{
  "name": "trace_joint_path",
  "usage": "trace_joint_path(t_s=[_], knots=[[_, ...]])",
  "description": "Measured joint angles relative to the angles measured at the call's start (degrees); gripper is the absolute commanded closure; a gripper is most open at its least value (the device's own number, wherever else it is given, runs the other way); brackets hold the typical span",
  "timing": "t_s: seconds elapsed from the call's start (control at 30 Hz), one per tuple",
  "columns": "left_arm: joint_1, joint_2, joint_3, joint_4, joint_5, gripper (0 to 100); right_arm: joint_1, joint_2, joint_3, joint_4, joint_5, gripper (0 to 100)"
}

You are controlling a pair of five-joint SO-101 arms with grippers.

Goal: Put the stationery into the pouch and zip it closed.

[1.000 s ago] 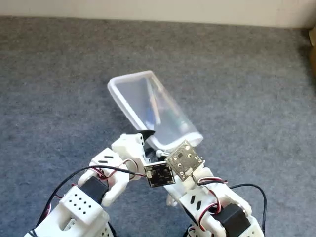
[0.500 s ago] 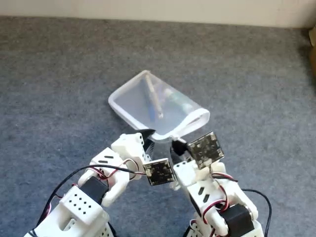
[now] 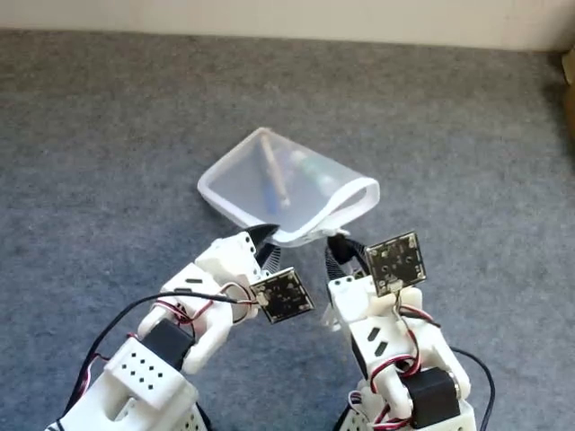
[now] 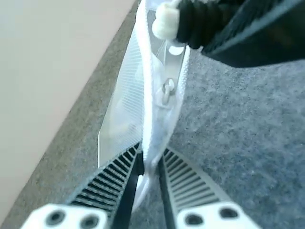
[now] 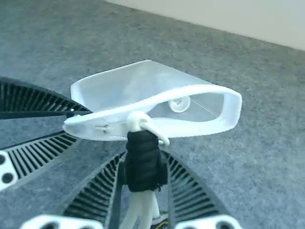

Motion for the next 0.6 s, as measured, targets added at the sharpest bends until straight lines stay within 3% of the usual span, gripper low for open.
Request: trace_joint_path(t_s=[0.27, 0.6], knots=[[-0.9, -0.4, -0.7, 1.0, 0.1, 99, 4.3, 0.0, 1.0, -1.9, 0.0, 99.3], [-0.9, -0.4, -0.7, 1.1, 0.1, 99, 4.6, 0.0, 1.1, -1.9, 0.0, 99.3]])
